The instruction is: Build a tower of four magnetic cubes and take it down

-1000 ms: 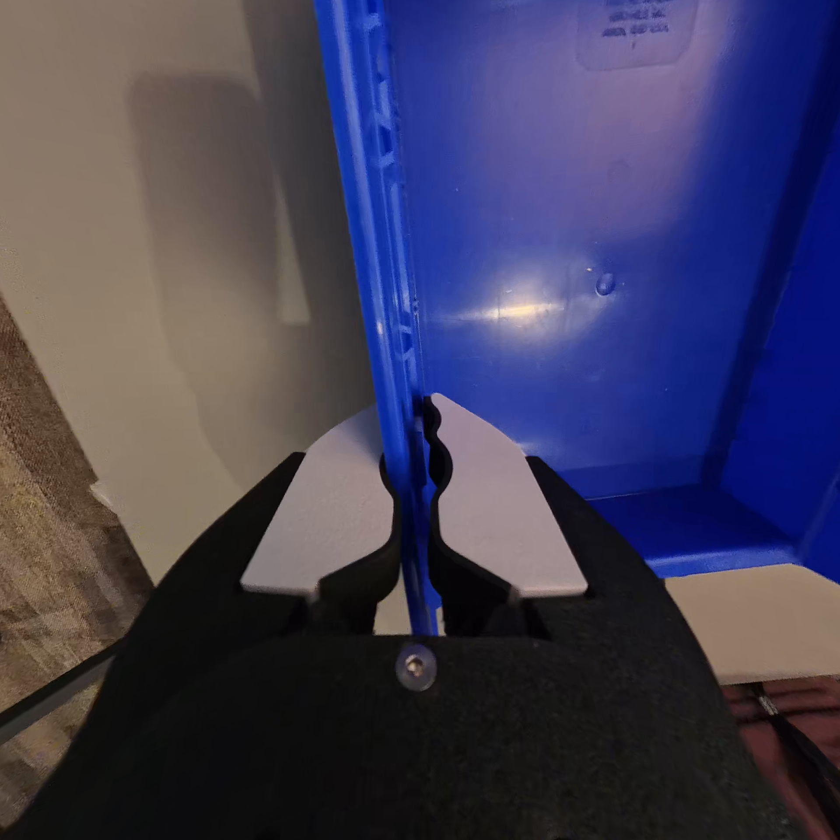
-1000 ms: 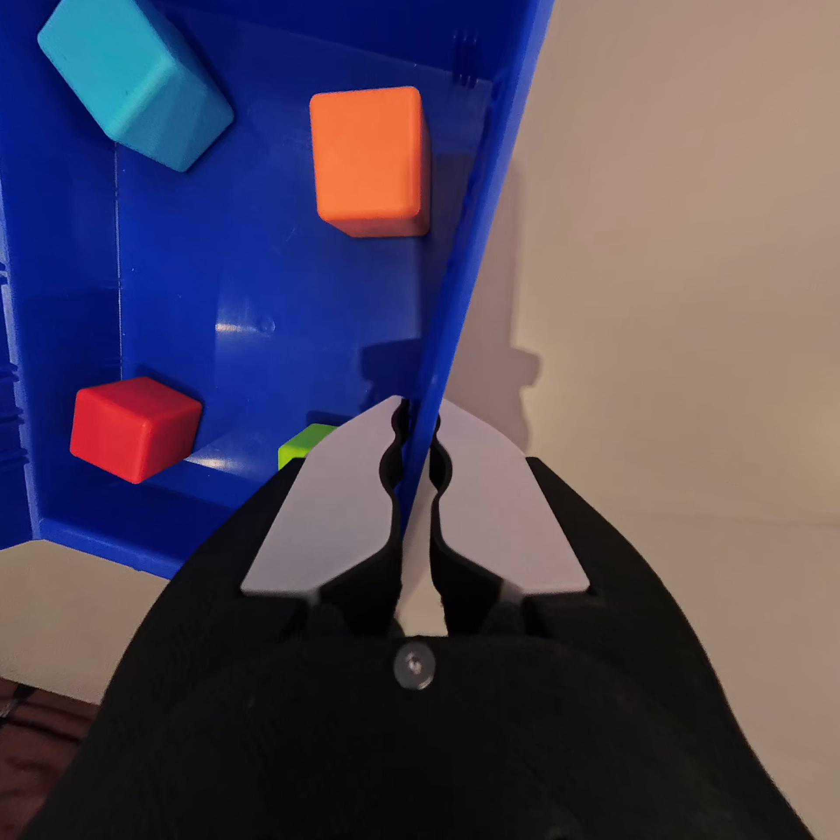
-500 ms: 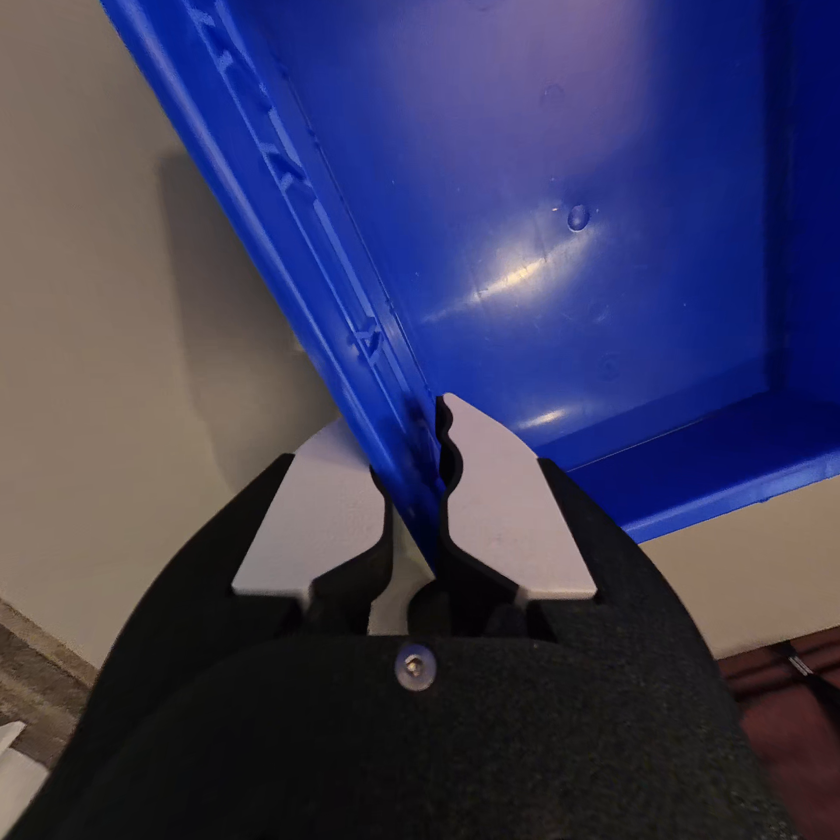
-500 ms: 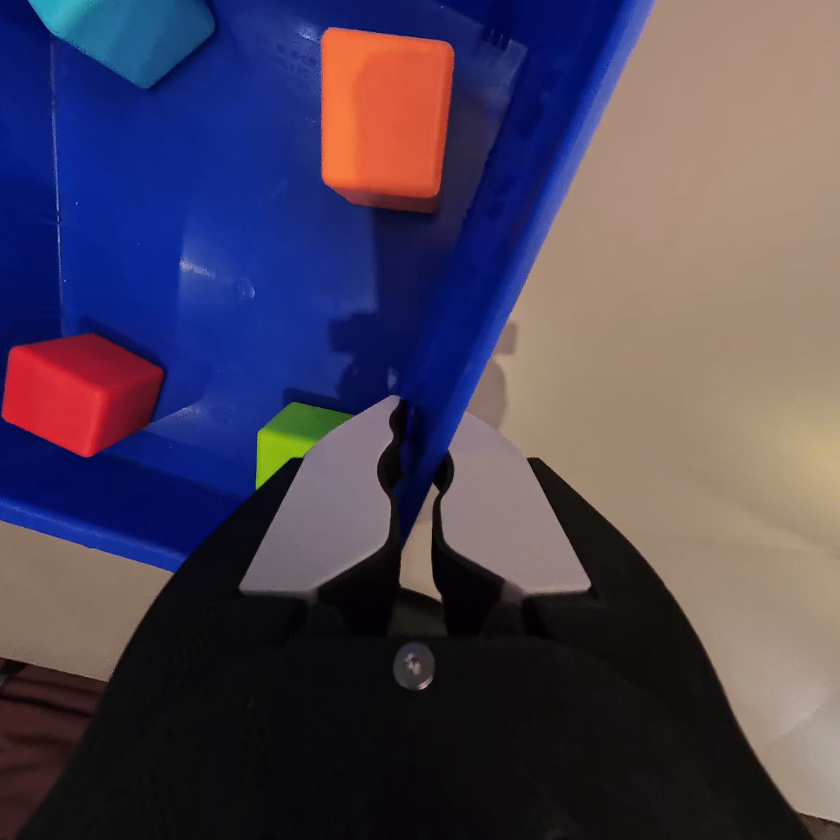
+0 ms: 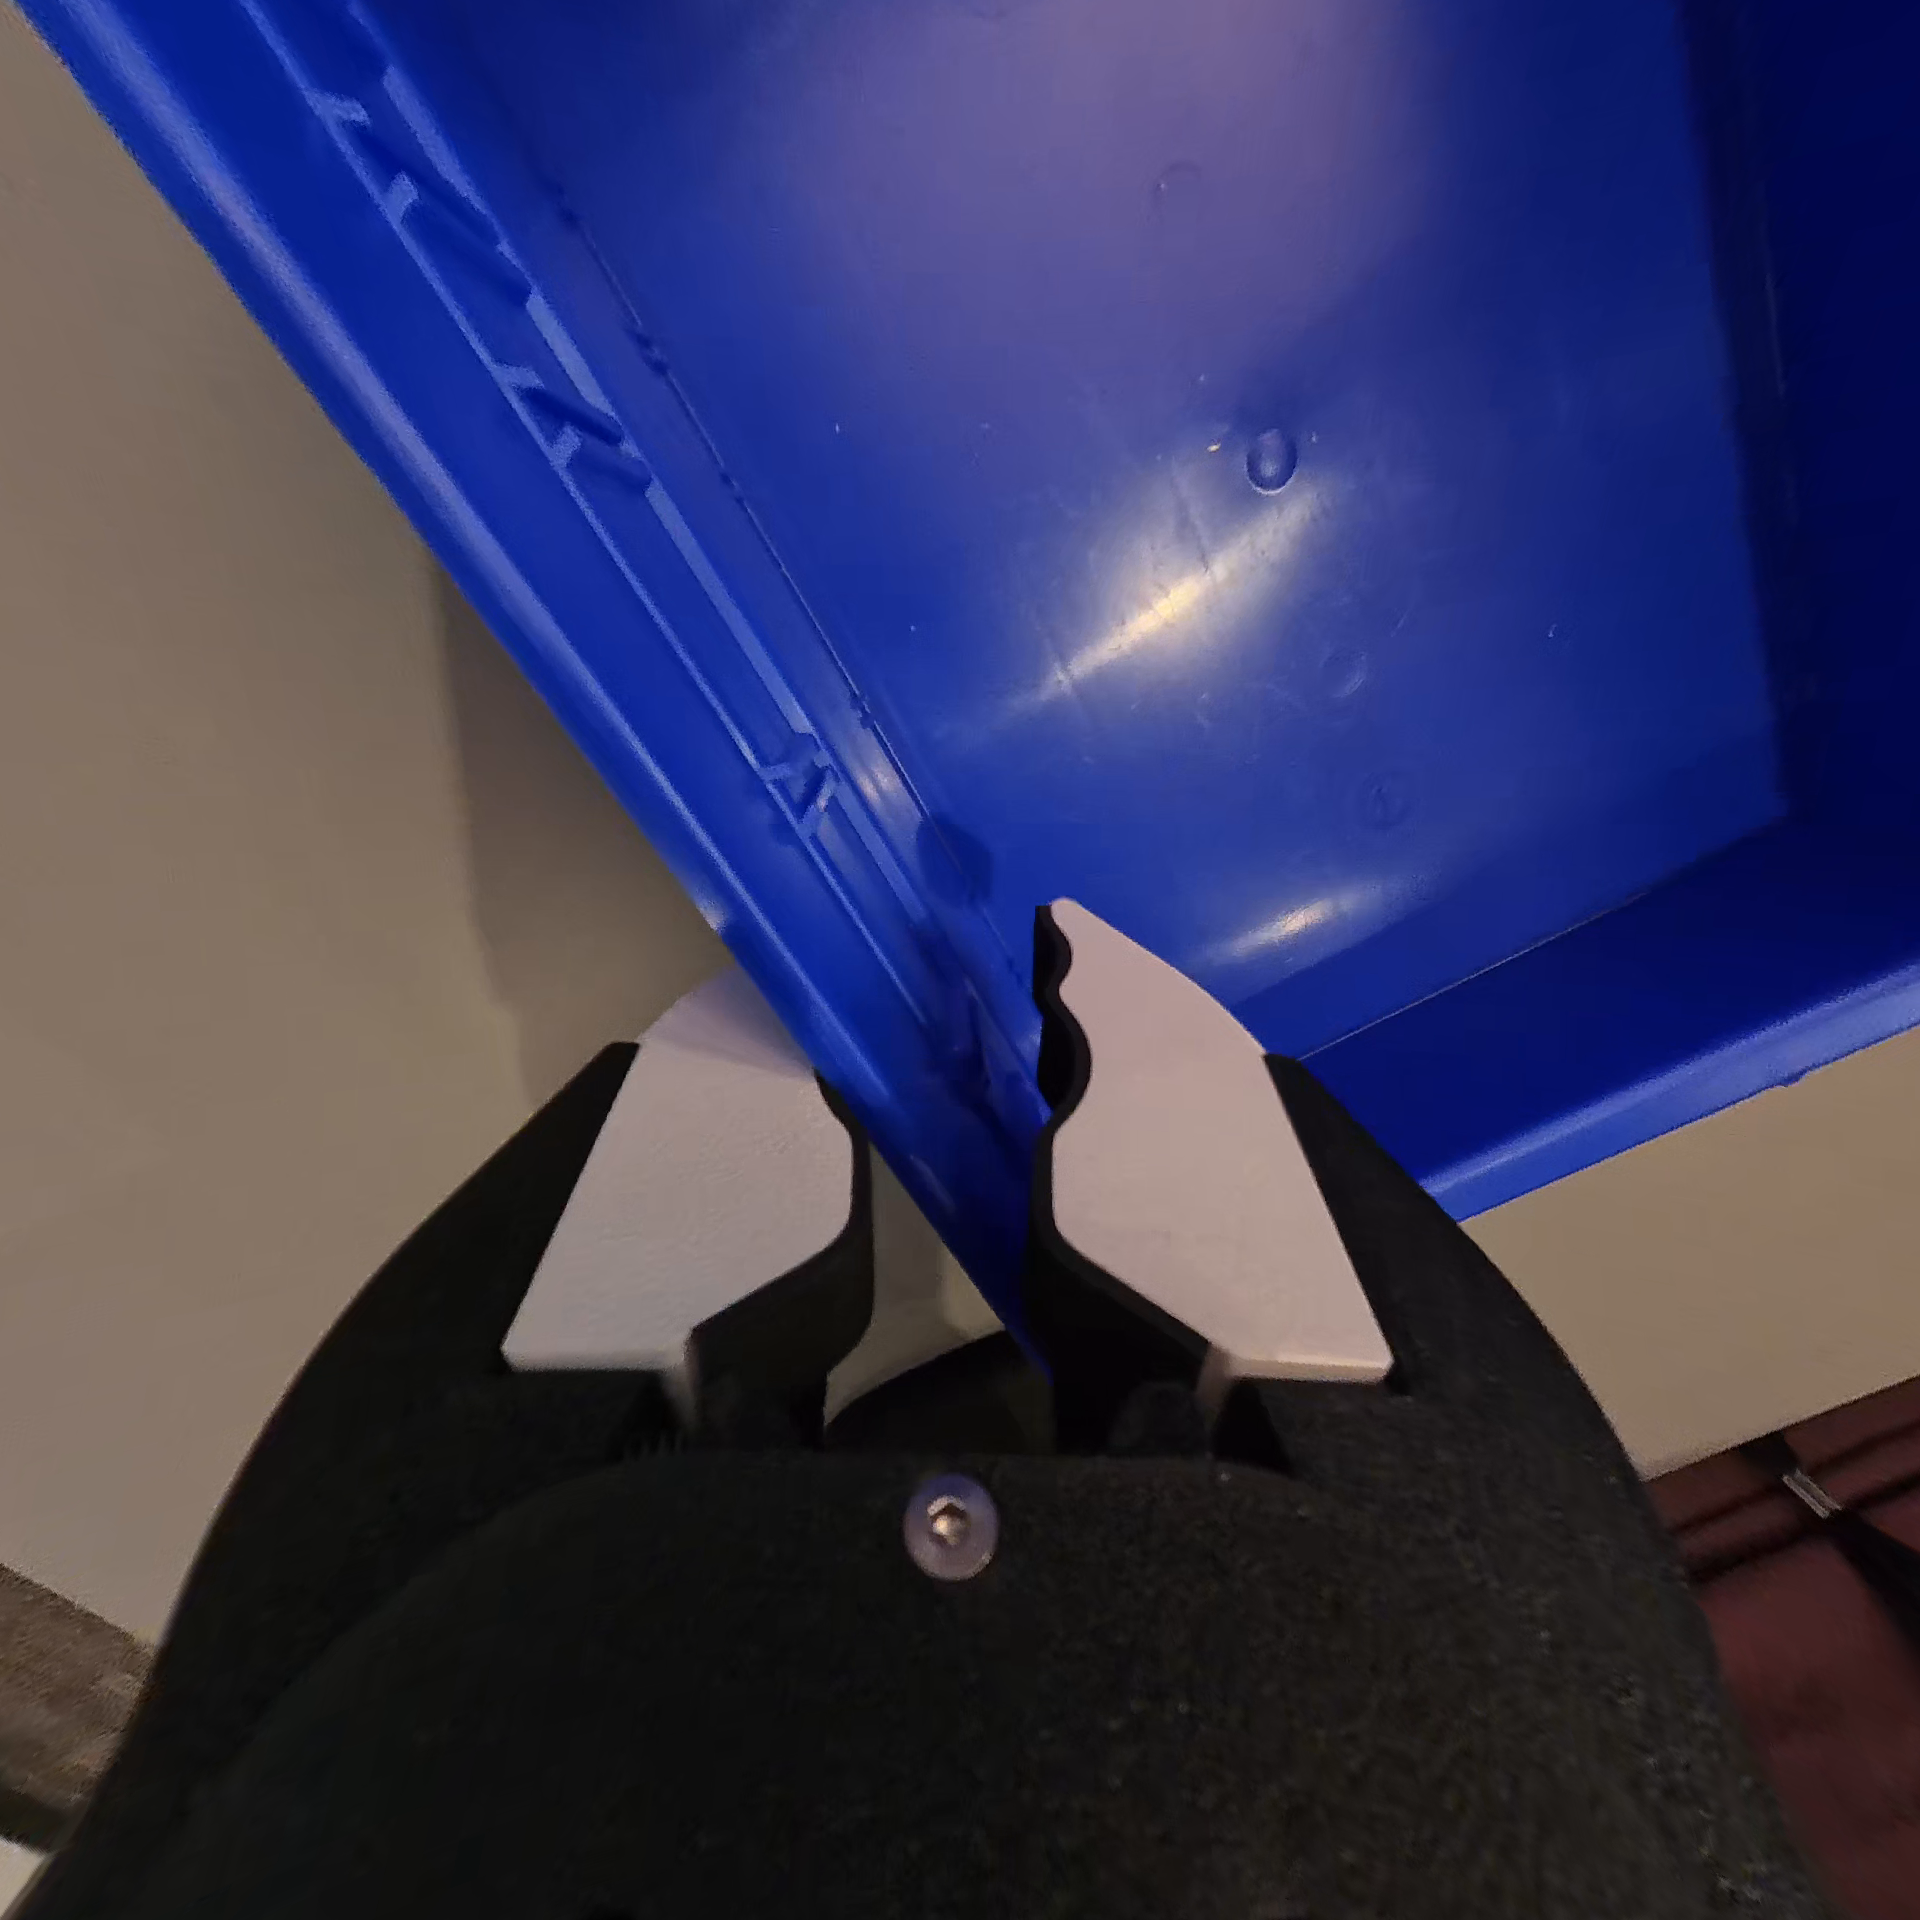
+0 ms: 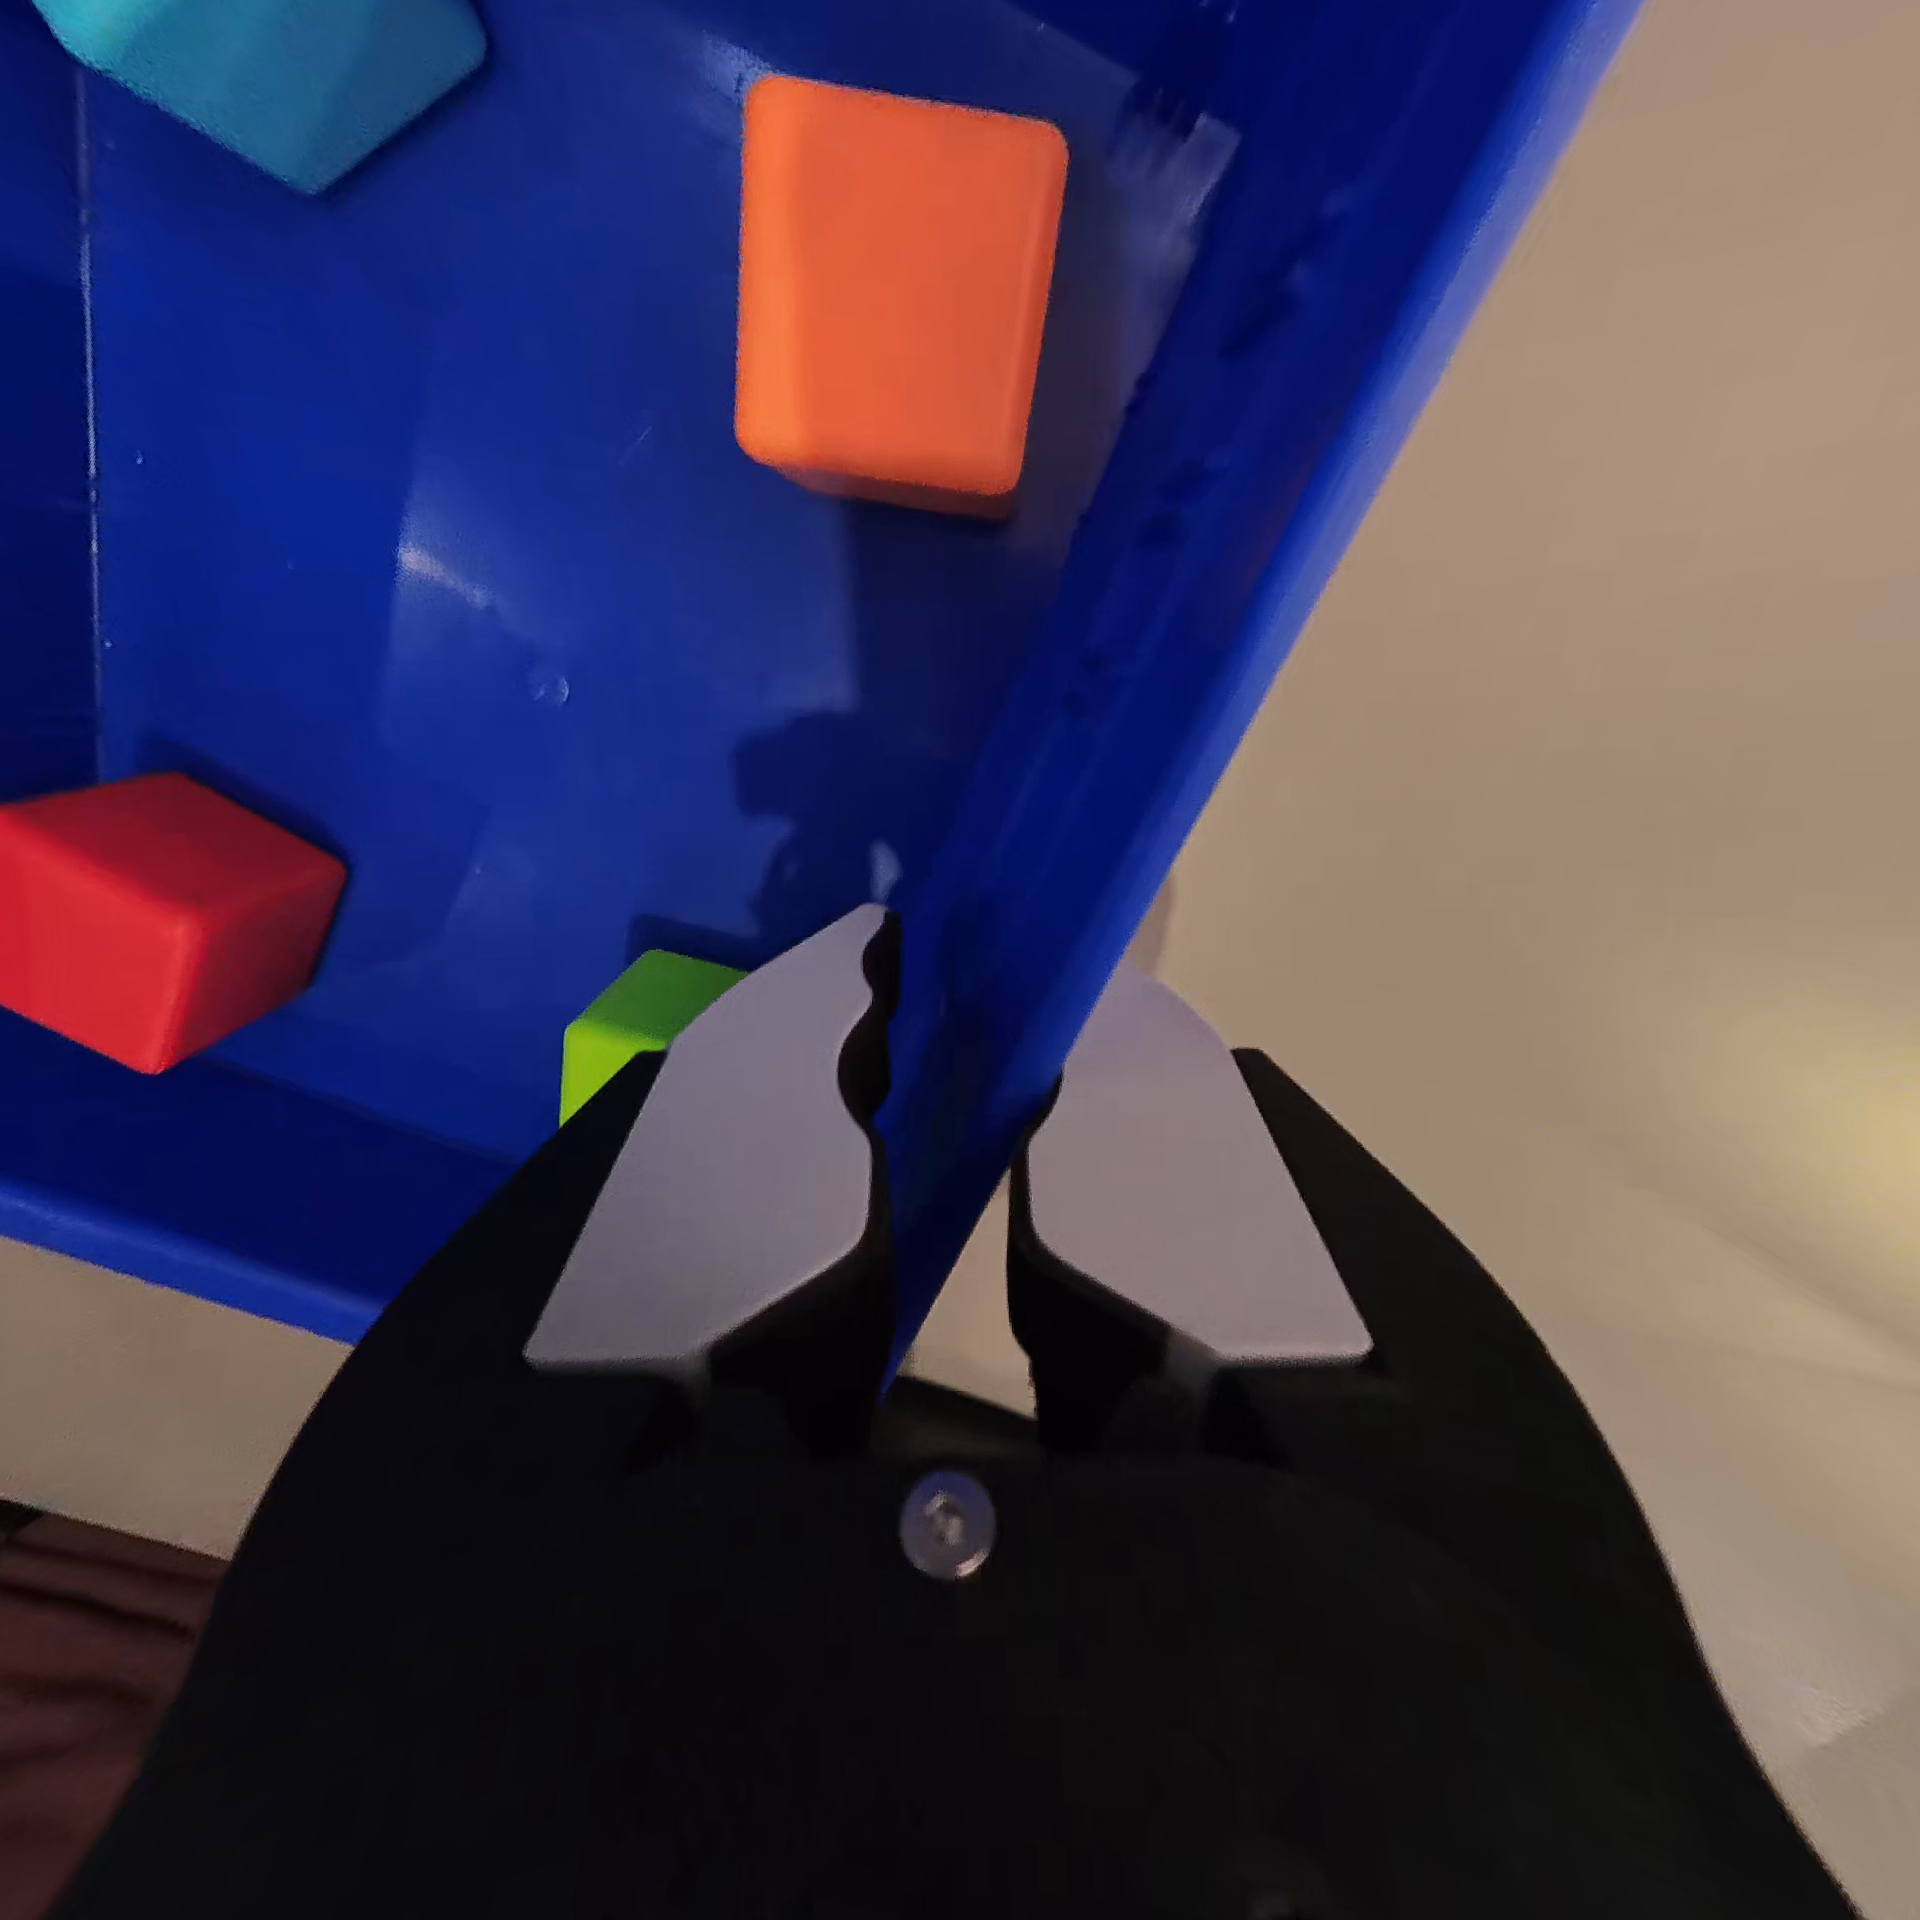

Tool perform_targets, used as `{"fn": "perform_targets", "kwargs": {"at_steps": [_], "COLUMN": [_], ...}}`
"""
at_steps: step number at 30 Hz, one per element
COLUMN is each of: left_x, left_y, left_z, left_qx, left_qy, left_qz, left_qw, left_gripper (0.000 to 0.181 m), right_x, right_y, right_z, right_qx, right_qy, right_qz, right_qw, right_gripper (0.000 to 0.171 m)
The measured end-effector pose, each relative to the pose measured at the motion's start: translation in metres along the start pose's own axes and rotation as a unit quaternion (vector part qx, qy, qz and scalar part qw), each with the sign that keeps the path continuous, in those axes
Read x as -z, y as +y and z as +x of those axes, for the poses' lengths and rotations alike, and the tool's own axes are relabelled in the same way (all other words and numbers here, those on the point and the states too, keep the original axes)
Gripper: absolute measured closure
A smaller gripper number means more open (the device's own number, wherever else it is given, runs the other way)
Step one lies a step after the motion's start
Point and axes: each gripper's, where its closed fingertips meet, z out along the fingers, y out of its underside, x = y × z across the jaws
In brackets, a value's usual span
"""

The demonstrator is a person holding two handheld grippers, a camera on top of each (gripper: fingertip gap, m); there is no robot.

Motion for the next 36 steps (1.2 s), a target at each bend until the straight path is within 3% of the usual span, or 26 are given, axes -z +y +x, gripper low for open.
{"fn": "perform_targets", "kwargs": {"at_steps": [12, 16, 19, 22, 25, 29, 31, 36], "left_x": [0.009, 0.037, 0.074, 0.125, 0.176, 0.208, 0.209, 0.200], "left_y": [-0.005, -0.004, -0.010, -0.032, -0.049, -0.050, -0.050, -0.054], "left_z": [0.001, -0.001, -0.012, -0.029, -0.046, -0.058, -0.062, -0.062], "left_qx": [-0.016, -0.033, -0.026, -0.012, 0.011, 0.022, 0.028, 0.045], "left_qy": [-0.021, -0.040, -0.080, -0.161, -0.252, -0.342, -0.351, -0.297], "left_qz": [0.017, 0.050, 0.122, 0.252, 0.381, 0.459, 0.465, 0.473], "left_qw": [0.999, 0.997, 0.989, 0.954, 0.889, 0.819, 0.812, 0.828], "left_gripper": [0.145, 0.142, 0.141, 0.138, 0.137, 0.140, 0.141, 0.137], "right_x": [-0.004, -0.004, -0.004, -0.004, -0.005, -0.005, -0.005, -0.006], "right_y": [-0.005, -0.005, -0.005, -0.005, -0.006, -0.007, -0.008, -0.009], "right_z": [0.005, 0.006, 0.007, 0.008, 0.009, 0.008, 0.008, 0.012], "right_qx": [-0.035, -0.043, -0.041, -0.040, -0.041, -0.048, -0.047, -0.065], "right_qy": [0.003, 0.016, 0.031, 0.037, 0.044, 0.040, 0.028, -0.028], "right_qz": [0.010, 0.009, 0.008, 0.008, 0.012, 0.022, 0.030, 0.034], "right_qw": [0.999, 0.999, 0.999, 0.998, 0.998, 0.998, 0.998, 0.997], "right_gripper": [0.159, 0.159, 0.157, 0.156, 0.155, 0.158, 0.160, 0.162]}}
